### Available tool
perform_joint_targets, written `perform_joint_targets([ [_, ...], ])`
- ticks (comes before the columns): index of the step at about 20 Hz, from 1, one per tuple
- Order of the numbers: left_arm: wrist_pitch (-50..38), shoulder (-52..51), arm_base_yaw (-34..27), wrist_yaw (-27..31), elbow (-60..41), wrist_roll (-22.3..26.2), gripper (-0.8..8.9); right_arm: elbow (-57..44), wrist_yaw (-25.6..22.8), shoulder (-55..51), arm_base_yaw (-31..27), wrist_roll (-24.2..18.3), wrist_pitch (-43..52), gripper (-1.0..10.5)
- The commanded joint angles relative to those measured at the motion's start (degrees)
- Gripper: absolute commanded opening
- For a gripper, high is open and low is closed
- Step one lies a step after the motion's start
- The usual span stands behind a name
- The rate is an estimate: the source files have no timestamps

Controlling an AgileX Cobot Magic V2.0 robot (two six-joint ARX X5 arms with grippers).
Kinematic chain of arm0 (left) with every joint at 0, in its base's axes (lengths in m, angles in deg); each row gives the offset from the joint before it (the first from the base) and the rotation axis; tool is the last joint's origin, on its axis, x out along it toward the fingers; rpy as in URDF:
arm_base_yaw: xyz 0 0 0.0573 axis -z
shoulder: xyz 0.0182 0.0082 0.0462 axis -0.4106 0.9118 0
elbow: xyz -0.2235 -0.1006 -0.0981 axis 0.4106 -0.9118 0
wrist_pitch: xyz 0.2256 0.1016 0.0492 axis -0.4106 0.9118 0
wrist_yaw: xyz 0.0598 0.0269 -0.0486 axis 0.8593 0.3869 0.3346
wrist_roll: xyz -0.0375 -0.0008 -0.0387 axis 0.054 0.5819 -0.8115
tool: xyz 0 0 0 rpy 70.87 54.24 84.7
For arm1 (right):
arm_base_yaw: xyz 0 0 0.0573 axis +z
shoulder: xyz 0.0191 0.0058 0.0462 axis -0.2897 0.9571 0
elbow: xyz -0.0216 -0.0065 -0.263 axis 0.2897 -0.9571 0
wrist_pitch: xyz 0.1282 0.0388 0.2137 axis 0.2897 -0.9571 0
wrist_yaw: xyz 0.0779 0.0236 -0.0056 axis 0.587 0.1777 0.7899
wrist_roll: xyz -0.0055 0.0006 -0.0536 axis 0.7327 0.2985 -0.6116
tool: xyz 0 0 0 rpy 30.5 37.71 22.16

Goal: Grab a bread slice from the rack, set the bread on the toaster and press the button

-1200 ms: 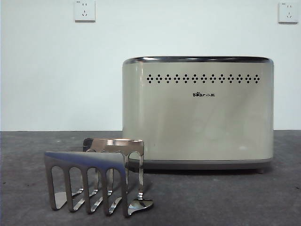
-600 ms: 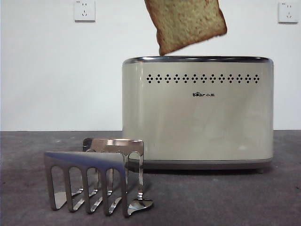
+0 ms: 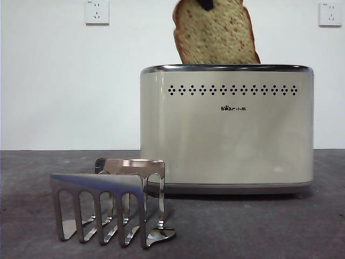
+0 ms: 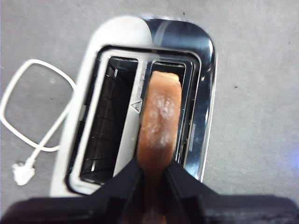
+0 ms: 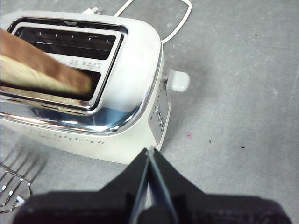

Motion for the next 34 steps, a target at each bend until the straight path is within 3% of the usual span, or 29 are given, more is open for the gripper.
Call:
perform_joint_targets([
  [1, -0.02, 2.21, -0.37, -0.11, 0.26, 0.87, -0.09, 0.15, -0.11, 0.02, 0.07, -0.44, 0.26, 0.0],
  [11, -1.70, 8.37, -0.44, -0.04, 0.26, 0.85, -0.09, 0.15, -0.09, 0.02, 0.07, -0.42, 0.33, 0.0],
  [25, -2.14, 9.49, 0.42, -1.97, 0.26, -0.24, 0.01, 0.15, -0.09, 0.02, 0.07, -0.42, 0.26, 0.0],
  [26, -2.14, 9.46, 0.44, -1.95, 0.26, -0.42, 0.28, 0.15, -0.09, 0.02, 0.07, -0.42, 0.26, 0.0],
  [29, -2.12, 9.31, 0.42, -1.95, 0.26, -2.40, 3.66, 0.15, -0.11, 0.02, 0.07, -0.42, 0.24, 0.0],
  [30, -2.16, 8.98, 0.35, -1.99, 0.26, -2.89, 4.25, 0.15, -0.11, 0.02, 0.07, -0.42, 0.24, 0.0],
  [34, -2.12, 6.64, 0.35, -1.97, 0.26, -3.32, 4.40, 0.15, -0.13, 0.02, 0.07, -0.39, 0.17, 0.0],
])
